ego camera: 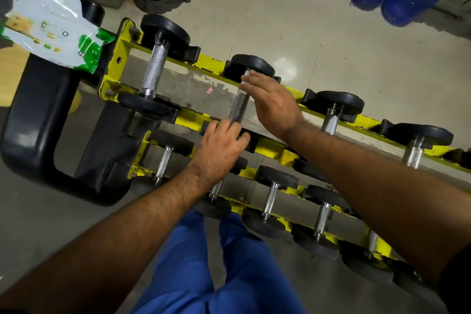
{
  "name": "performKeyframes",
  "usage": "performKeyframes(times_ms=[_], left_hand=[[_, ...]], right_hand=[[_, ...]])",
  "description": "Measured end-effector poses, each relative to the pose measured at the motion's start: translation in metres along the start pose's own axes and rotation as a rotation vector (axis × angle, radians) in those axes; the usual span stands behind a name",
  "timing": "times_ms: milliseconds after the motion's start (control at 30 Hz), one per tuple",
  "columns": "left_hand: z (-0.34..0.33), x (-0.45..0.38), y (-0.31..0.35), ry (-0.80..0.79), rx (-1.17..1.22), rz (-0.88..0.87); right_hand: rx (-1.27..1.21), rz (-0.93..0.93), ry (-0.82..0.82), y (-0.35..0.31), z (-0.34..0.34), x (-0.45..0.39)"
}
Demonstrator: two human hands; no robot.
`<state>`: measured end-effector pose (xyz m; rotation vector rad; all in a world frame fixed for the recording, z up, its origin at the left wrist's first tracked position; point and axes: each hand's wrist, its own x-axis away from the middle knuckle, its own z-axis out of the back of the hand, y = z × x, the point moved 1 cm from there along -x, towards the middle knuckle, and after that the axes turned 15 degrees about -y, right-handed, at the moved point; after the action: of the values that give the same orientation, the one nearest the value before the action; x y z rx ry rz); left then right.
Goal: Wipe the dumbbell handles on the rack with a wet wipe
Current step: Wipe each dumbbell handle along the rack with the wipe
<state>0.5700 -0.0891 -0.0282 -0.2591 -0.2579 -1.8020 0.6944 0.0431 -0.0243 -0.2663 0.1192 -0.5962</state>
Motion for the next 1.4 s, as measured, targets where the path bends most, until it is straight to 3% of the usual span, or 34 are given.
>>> performKeyframes(times_ms=[67, 167, 267, 567, 733, 867, 1000, 1167, 1300, 1400], left_hand=[[-0.002, -0.001, 0.001, -0.006, 0.019, 0.017], [-0.001, -0.001, 0.001, -0.022, 0.061, 0.042], [0.0, 0.001, -0.006, 0.053, 0.226, 0.055], [-0.003, 0.006, -0.009, 0.136, 0.512, 0.175], [-0.005, 0.007, -0.009, 0.144, 0.542, 0.195], [-0.007, 0.01, -0.007, 0.17, 0.594, 0.215], [-0.008, 0.01, -0.004, 0.197, 0.673, 0.244], [-0.004, 0.011, -0.007, 0.183, 0.734, 0.244], [-0.004, 0.009, -0.01, 0.191, 0.794, 0.253], [-0.002, 0.01, -0.013, 0.191, 0.807, 0.252]], right_hand=[[0.0, 0.011, 0.012, 0.001, -0.001, -0.001], [0.048, 0.051, -0.094, 0.009, -0.011, 0.002], [0.096, 0.108, -0.144, 0.016, -0.018, 0.005], [0.086, 0.246, -0.074, 0.026, -0.032, -0.006], [0.019, 0.183, -0.057, 0.025, -0.037, -0.004], [0.027, 0.361, -0.11, 0.028, -0.04, 0.003], [0.027, 0.226, -0.048, 0.036, -0.034, -0.008], [0.009, 0.415, -0.084, 0.036, -0.039, 0.004], [-0.039, 0.262, -0.031, 0.036, -0.039, -0.003], [-0.034, 0.483, -0.125, 0.017, -0.053, 0.014]])
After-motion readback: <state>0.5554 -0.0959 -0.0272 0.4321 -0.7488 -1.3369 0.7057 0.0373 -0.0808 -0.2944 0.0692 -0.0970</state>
